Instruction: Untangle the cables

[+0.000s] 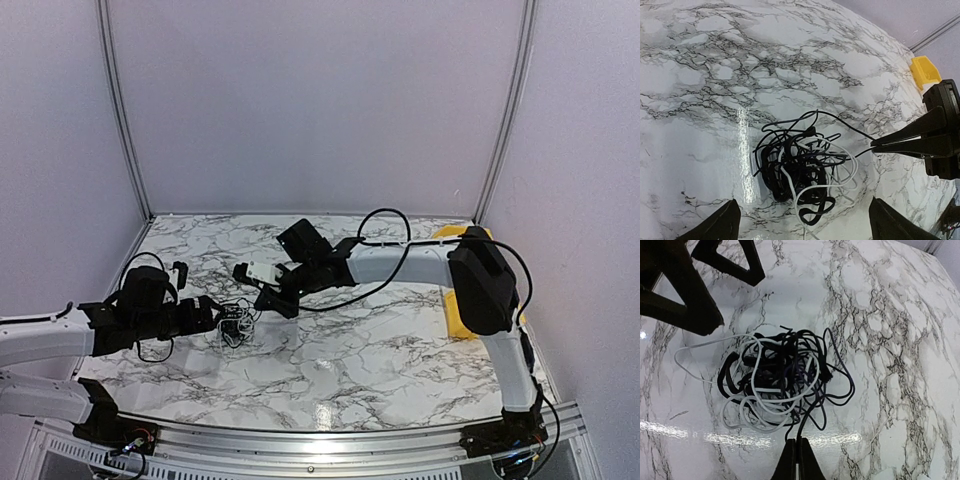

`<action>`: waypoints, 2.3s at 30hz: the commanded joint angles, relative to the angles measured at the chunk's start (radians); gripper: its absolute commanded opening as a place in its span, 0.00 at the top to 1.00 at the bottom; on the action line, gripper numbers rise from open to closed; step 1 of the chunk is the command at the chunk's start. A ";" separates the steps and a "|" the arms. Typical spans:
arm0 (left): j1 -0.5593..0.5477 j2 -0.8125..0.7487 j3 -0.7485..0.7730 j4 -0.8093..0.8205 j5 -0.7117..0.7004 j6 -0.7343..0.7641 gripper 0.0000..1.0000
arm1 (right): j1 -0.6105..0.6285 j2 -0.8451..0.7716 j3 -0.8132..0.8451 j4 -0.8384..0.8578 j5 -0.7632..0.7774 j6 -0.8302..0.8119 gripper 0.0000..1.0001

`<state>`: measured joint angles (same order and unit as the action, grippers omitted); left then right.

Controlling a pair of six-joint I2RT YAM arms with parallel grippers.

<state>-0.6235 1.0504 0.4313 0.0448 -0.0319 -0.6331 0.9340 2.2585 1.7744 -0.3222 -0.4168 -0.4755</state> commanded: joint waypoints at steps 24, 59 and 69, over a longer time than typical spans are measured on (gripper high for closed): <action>-0.022 0.471 0.071 0.473 -0.001 -0.117 0.12 | 0.007 -0.105 0.093 -0.019 -0.090 0.099 1.00; -0.018 0.606 0.022 0.316 -0.191 -0.208 0.25 | -0.219 -0.405 0.597 -0.300 -0.143 -0.047 1.00; -0.018 0.621 0.027 0.289 -0.207 -0.206 0.25 | -0.460 -0.536 0.634 -0.264 -0.190 0.007 1.00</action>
<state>-0.6529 1.6279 0.4934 0.5526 -0.2176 -0.8417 0.5667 1.8137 2.3379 -0.6483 -0.5781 -0.5037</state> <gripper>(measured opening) 0.748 0.007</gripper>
